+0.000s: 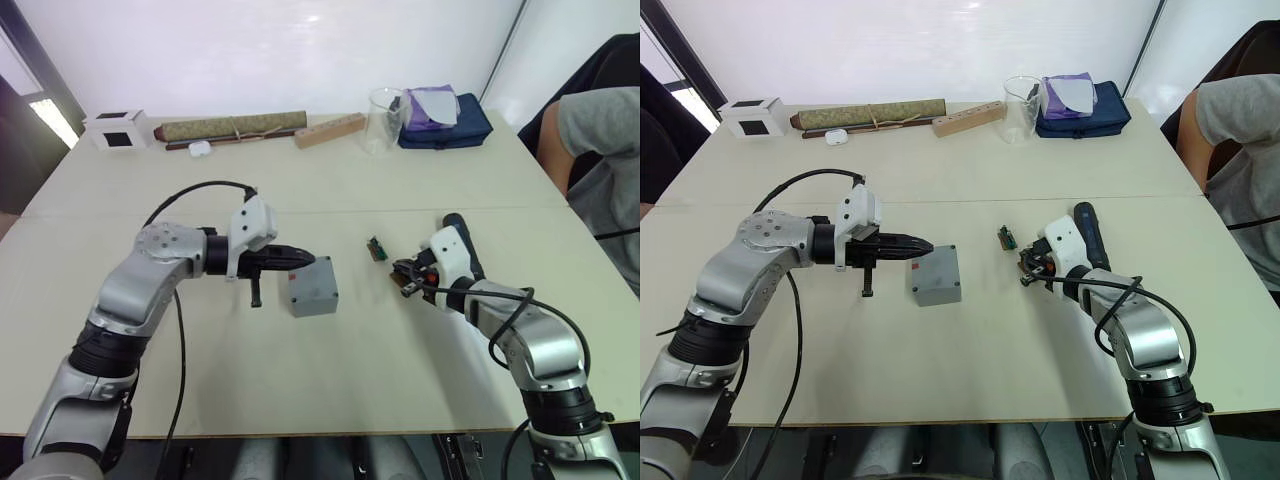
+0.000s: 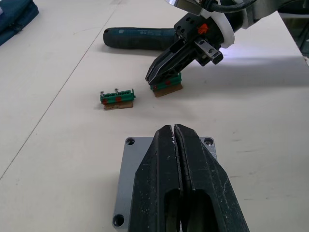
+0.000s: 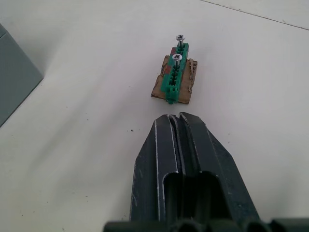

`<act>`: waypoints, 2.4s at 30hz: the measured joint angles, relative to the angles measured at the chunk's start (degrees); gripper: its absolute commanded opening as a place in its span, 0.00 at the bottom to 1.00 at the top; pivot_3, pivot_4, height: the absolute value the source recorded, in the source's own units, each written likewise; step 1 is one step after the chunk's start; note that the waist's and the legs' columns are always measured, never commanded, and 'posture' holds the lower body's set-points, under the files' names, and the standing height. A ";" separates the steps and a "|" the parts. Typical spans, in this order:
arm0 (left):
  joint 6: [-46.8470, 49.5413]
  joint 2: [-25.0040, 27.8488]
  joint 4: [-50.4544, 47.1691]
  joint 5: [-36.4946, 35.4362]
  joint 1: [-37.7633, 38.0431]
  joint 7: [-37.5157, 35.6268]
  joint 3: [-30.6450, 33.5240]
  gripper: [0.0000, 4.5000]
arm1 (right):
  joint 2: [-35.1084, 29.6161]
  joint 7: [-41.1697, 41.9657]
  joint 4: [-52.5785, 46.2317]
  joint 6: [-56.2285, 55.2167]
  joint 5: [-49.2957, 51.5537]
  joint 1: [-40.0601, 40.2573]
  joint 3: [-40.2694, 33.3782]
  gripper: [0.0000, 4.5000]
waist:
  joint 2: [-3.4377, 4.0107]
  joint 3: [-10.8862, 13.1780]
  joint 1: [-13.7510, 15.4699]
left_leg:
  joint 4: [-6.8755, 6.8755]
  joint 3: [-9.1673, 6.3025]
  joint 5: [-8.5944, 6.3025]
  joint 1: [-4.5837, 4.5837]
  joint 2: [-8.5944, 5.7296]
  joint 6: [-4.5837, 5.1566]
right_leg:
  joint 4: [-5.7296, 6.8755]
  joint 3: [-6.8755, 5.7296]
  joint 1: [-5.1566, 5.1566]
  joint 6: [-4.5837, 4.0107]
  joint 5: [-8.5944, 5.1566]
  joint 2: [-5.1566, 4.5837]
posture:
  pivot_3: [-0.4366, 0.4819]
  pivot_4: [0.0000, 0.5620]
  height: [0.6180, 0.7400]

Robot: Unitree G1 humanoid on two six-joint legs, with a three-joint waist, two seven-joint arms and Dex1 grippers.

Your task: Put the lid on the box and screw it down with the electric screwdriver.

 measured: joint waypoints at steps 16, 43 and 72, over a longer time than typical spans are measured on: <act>-0.08 2.06 1.45 0.29 2.06 0.94 0.25 0.00 | -2.16 0.05 -6.43 6.64 3.49 -4.51 -2.67 0.00 | 0.00 0.00 0.00 | 0.00 -0.02 0.00 0.00 0.00 0.00 | 0.00 -0.01 0.00 0.00 0.00 0.00 | 0.48 0.27 0.97; -1.07 3.90 2.33 1.23 4.31 2.65 2.29 0.00 | 4.02 4.07 -0.96 12.35 6.14 -22.44 15.59 0.00 | 0.01 0.00 -1.38 | 0.00 -0.06 0.00 -0.03 -0.01 0.00 | 0.02 -0.03 -0.05 0.00 0.00 -0.04 | 0.48 0.27 0.97; -0.13 3.90 0.12 0.95 6.69 3.61 2.30 0.00 | 4.96 6.74 3.07 7.50 1.91 -19.67 16.86 0.39 | 0.01 0.00 -1.38 | 0.00 -0.06 0.00 -0.03 -0.01 0.00 | 0.02 -0.03 -0.05 0.00 0.00 -0.04 | 0.48 0.27 0.97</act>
